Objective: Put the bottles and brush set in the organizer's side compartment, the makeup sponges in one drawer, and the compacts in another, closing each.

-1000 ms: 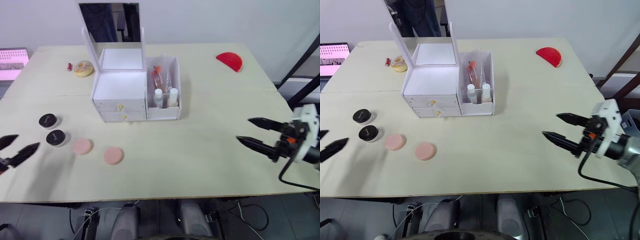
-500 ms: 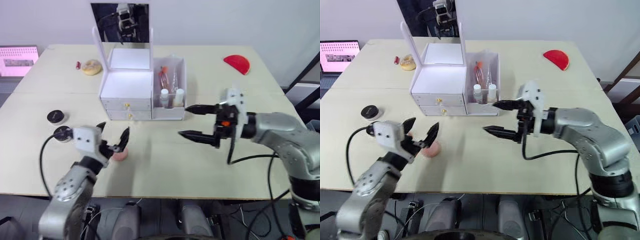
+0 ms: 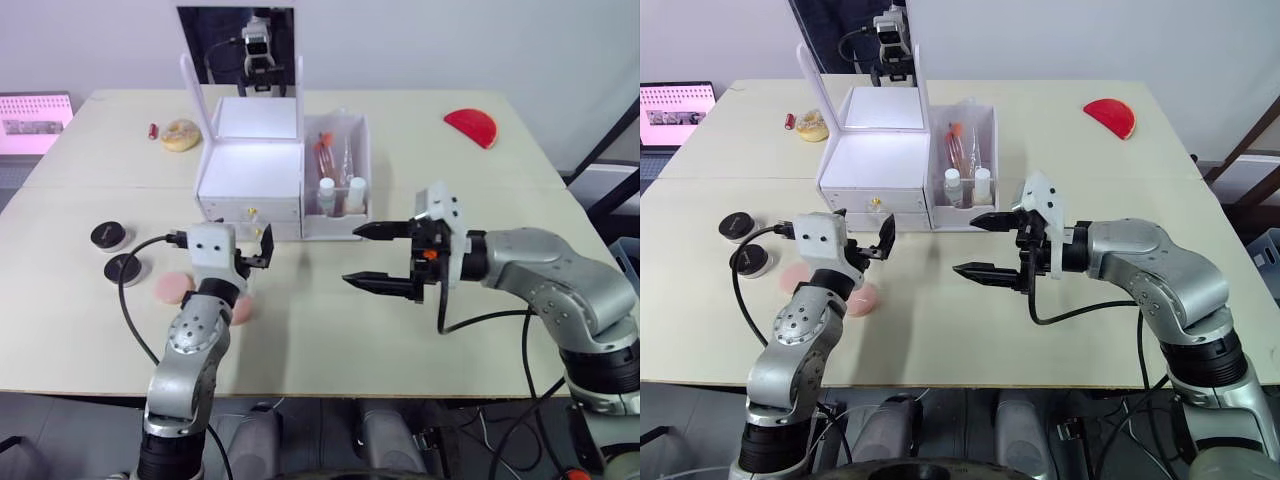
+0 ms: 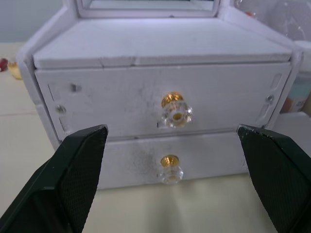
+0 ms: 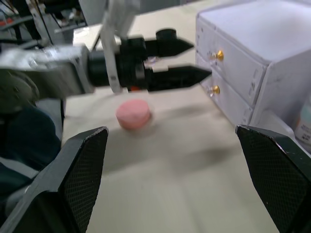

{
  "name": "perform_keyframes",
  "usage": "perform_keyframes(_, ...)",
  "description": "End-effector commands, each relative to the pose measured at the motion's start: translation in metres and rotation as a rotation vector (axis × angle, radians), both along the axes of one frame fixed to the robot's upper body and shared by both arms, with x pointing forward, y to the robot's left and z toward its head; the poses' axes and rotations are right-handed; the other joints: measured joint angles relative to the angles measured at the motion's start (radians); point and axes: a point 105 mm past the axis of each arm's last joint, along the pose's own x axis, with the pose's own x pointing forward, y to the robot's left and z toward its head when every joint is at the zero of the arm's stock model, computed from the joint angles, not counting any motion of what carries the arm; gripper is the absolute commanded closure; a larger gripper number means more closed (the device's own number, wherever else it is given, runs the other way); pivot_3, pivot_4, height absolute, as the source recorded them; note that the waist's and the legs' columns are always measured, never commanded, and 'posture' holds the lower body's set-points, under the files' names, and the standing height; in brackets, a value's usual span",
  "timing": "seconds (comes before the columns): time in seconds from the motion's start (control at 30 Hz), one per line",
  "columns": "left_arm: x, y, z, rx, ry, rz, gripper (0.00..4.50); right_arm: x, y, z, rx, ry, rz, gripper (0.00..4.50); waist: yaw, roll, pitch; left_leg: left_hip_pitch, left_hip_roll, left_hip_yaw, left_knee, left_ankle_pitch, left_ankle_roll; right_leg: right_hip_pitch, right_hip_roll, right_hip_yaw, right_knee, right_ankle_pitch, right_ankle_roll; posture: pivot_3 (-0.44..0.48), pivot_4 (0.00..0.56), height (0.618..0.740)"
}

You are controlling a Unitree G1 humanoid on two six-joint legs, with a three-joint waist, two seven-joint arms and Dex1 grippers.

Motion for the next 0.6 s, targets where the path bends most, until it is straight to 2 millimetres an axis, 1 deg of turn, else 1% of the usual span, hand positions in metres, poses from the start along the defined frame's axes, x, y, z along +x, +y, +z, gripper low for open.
perform_keyframes(0.03,0.003,-0.0046,0.0132,-0.003,-0.071,-0.016,0.0,-0.0034,0.0021,0.0229,0.068,-0.058,0.013,0.04,0.001,0.0,0.0,0.0,0.0,0.0,0.0,0.0,0.0,0.0,0.0,0.0,0.0,0.0,0.0,0.0,0.15,0.739)
perform_keyframes(0.17,0.0074,-0.0064,0.015,-0.011,-0.087,-0.025,0.0,-0.0045,0.0038,0.0329,0.132,-0.06,0.016,0.04,0.001,0.0,0.0,0.0,0.0,0.0,0.0,0.0,0.0,0.0,0.0,0.0,0.0,0.0,0.0,0.0,0.15,0.739)
perform_keyframes(0.5,0.0129,-0.0104,0.016,-0.012,-0.104,-0.04,0.0,-0.0026,0.0027,0.0323,0.144,-0.077,0.007,0.04,0.0,0.0,0.0,0.0,0.0,0.0,0.0,0.0,0.0,0.0,0.0,0.0,0.0,0.0,0.0,0.0,0.15,0.739)
perform_keyframes(0.57,0.0129,-0.0114,0.0161,-0.011,-0.106,-0.042,0.55,-0.0023,0.0021,0.0315,0.144,-0.076,0.003,0.0,0.001,0.0,0.0,0.0,0.0,0.0,0.0,0.0,0.0,0.0,0.0,0.0,0.0,0.0,0.0,0.0,0.15,0.739)
perform_keyframes(0.6,0.0129,-0.0117,0.0161,-0.011,-0.107,-0.042,0.9,-0.0022,0.0019,0.0313,0.143,-0.076,0.002,0.0,0.001,0.0,0.0,0.0,0.0,0.0,0.0,0.0,0.0,0.0,0.0,0.0,0.0,0.0,0.0,0.0,0.15,0.739)
